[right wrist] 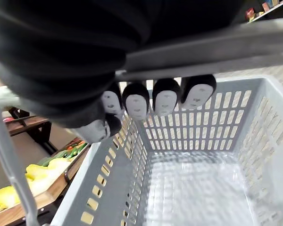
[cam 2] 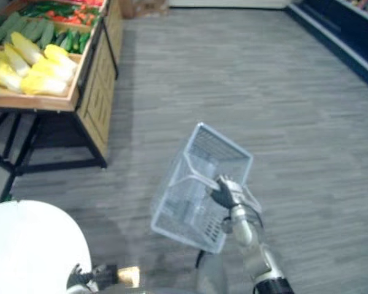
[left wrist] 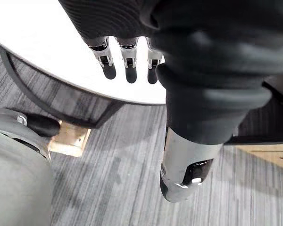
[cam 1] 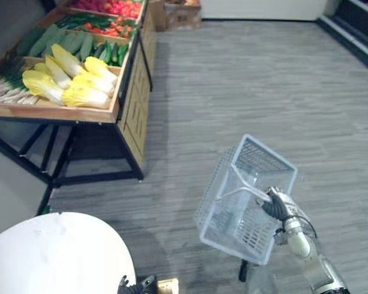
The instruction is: Pick vegetable in the basket
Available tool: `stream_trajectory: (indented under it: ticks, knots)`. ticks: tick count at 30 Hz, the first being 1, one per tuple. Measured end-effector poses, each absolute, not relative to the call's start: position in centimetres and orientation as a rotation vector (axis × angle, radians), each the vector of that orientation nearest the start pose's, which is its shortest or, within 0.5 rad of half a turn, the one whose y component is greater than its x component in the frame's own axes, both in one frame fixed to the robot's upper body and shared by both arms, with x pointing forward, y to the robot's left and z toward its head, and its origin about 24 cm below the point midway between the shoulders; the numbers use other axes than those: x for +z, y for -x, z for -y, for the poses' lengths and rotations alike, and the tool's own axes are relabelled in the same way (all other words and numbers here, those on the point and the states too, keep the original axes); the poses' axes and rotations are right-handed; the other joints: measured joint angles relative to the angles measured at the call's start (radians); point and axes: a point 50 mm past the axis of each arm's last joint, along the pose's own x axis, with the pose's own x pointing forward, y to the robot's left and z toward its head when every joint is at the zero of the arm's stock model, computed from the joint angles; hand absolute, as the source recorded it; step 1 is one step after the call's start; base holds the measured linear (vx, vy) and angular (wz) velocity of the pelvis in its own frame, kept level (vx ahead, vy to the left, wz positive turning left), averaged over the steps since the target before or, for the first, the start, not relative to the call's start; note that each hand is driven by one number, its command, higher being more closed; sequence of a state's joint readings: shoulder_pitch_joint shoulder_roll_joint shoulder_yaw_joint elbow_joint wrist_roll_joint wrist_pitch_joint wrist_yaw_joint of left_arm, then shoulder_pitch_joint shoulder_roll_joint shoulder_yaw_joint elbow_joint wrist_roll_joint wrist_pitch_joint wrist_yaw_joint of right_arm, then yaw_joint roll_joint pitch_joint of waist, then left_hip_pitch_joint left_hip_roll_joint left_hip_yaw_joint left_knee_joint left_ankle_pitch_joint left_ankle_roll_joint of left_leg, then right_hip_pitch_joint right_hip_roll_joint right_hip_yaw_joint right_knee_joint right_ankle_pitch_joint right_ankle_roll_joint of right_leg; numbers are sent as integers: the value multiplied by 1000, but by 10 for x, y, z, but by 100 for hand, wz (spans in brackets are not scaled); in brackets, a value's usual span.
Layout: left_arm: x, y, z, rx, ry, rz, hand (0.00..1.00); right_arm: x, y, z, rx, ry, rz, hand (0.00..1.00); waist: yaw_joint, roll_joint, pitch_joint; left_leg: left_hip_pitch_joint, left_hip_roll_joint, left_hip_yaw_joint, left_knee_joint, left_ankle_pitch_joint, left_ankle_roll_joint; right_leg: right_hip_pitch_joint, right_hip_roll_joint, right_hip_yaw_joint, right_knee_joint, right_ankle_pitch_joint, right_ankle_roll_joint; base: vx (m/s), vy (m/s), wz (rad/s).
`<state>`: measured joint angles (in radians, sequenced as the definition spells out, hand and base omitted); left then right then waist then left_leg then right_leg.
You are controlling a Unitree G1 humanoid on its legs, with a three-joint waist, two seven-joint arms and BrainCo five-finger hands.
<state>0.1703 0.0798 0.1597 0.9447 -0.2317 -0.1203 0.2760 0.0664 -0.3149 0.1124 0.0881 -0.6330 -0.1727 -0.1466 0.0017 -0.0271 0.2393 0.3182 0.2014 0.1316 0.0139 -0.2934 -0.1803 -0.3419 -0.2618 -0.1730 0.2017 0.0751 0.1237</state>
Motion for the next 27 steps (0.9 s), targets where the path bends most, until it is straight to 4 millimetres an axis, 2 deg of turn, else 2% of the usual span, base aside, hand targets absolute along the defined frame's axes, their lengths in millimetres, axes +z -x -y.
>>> stream_trajectory:
  ticks: [1, 2, 3, 4, 5, 7, 8, 9, 10, 12, 13, 14, 15, 16, 17, 18, 19, 20, 21, 22, 23, 24, 25, 26, 27]
  knots:
    - [-153, -79, -213, 611, 84, -991, 0, 28, -236, 191, 70, 952, 88, 100, -9, 54, -16, 8, 50, -25, -12, -22, 26, -27, 35, -23, 93, -3, -3, 518, -340, 56]
    - [-157, -73, -202, 603, 112, -1014, 0, 33, -238, 198, 56, 990, 100, 100, 4, 92, -27, -2, 86, -43, 39, -14, 54, -70, 52, -43, 200, -44, -20, 437, -282, 32]
    - [-158, -74, -193, 594, 140, -1017, 0, 36, -242, 199, 46, 998, 103, 100, 5, 109, -28, -35, 107, -55, 90, 14, 66, -82, 62, -52, 247, -86, -43, 738, -517, 17]
    - [-157, -75, -195, 609, 145, -1007, 0, 36, -242, 199, 34, 990, 97, 100, 0, 113, -34, -76, 122, -74, 169, 75, 63, -81, 63, -74, 298, -124, -67, 520, -395, 18]
    - [-156, -76, -196, 612, 143, -1003, 0, 35, -241, 199, 35, 991, 92, 100, -3, 110, -34, -97, 129, -81, 218, 111, 67, -66, 63, -88, 307, -150, -73, 636, -449, 38]
    - [-154, -80, -199, 628, 142, -982, 0, 27, -235, 203, 37, 994, 50, 100, -11, 97, -26, -200, 166, -85, 444, 301, 71, 38, 75, -129, 264, -210, -87, 499, -288, 33]
    - [-152, -82, -200, 633, 143, -964, 0, 23, -231, 203, 44, 991, 31, 100, 0, 95, -22, -266, 181, -72, 613, 358, 76, 116, 102, -136, 200, -222, -99, 546, -253, 2]
    - [-151, -85, -201, 637, 143, -946, 0, 21, -229, 205, 43, 991, 19, 100, 4, 98, -20, -328, 198, -27, 811, 301, 93, 206, 130, -143, 125, -228, -112, 723, -257, -5]
    - [-148, -89, -202, 638, 144, -923, 0, 18, -226, 205, 46, 990, 6, 100, 5, 88, -13, -373, 192, 36, 936, 230, 125, 298, 143, -150, 67, -229, -112, 589, -178, -2]
    - [-146, -93, -203, 639, 146, -896, 0, 17, -225, 205, 45, 989, 6, 100, 9, 73, -5, -419, 172, 105, 987, 177, 137, 367, 145, -154, 15, -228, -110, 439, -70, 7]
    - [-140, -106, -200, 627, 165, -846, 0, 20, -226, 205, 35, 989, 17, 100, 21, 63, 1, -532, 116, 161, 949, 116, 141, 446, 138, -174, -57, -223, -101, 568, 12, 15]
    - [-138, -114, -199, 621, 184, -820, 0, 20, -226, 207, 26, 989, 14, 100, 32, 48, 11, -591, 49, 181, 809, 105, 132, 495, 114, -202, -96, -221, -85, 557, 44, 18]
    - [-137, -116, -199, 620, 186, -812, 0, 19, -226, 206, 29, 988, 12, 100, 37, 41, 15, -599, 13, 186, 717, 106, 133, 512, 100, -209, -107, -222, -76, 481, 110, 17]
    - [-135, -117, -199, 620, 191, -802, 0, 19, -225, 206, 36, 990, 13, 100, 42, 37, 18, -608, -53, 185, 507, 126, 139, 544, 77, -221, -127, -232, -52, 414, 155, 14]
    - [-136, -116, -198, 622, 196, -809, 0, 18, -225, 204, 43, 990, 14, 100, 43, 42, 16, -608, -98, 169, 282, 207, 140, 578, 65, -230, -144, -251, -7, 422, 182, 14]
    - [-137, -114, -196, 622, 199, -817, 0, 18, -225, 203, 49, 990, 15, 100, 45, 53, 10, -608, -109, 144, 177, 249, 134, 592, 69, -233, -148, -260, 7, 439, 235, 3]
    - [-138, -111, -193, 625, 208, -824, 0, 18, -225, 202, 55, 991, 19, 100, 54, 77, 3, -618, -96, 106, 83, 276, 129, 611, 85, -230, -151, -278, 29, 452, 259, -1]
    - [-137, -116, -191, 622, 219, -813, 0, 15, -225, 197, 59, 969, 14, 100, 73, 82, 4, -622, -95, 122, 134, 381, 152, 646, 84, -227, -151, -301, 45, 528, 273, 5]
    - [-134, -121, -193, 624, 219, -792, 0, 15, -226, 191, 79, 959, 26, 100, 85, 46, 10, -643, -102, 173, 204, 368, 178, 655, 51, -221, -147, -303, 40, 428, 199, 15]
    - [-133, -123, -195, 628, 219, -776, 0, 16, -227, 189, 88, 963, 37, 100, 86, 34, 15, -654, -105, 192, 245, 340, 215, 662, 38, -220, -146, -295, 45, 449, 181, 23]
    - [-131, -125, -198, 657, 227, -765, 0, 19, -231, 186, 98, 964, 54, 100, 93, 19, 22, -656, -122, 200, 303, 286, 250, 688, 14, -218, -150, -251, 62, 489, 208, 12]
    - [-131, -124, -201, 684, 228, -766, 0, 22, -235, 179, 119, 964, 77, 100, 101, 9, 20, -626, -141, 217, 320, 261, 282, 715, -12, -206, -151, -194, 71, 602, 262, -3]
    - [-132, -122, -202, 699, 223, -770, 0, 23, -237, 175, 130, 960, 88, 100, 113, -3, 15, -583, -161, 234, 319, 224, 290, 727, -41, -190, -124, -135, 88, 500, 222, -17]
    - [-132, -120, -203, 706, 220, -775, 0, 22, -236, 174, 135, 958, 90, 100, 115, -21, 13, -566, -174, 238, 311, 204, 289, 712, -58, -175, -80, -114, 94, 479, 229, -13]
    - [-133, -118, -205, 717, 211, -782, 0, 22, -236, 172, 142, 949, 98, 100, 114, -23, 0, -537, -191, 239, 296, 182, 291, 673, -83, -151, 16, -82, 87, 470, 243, -1]
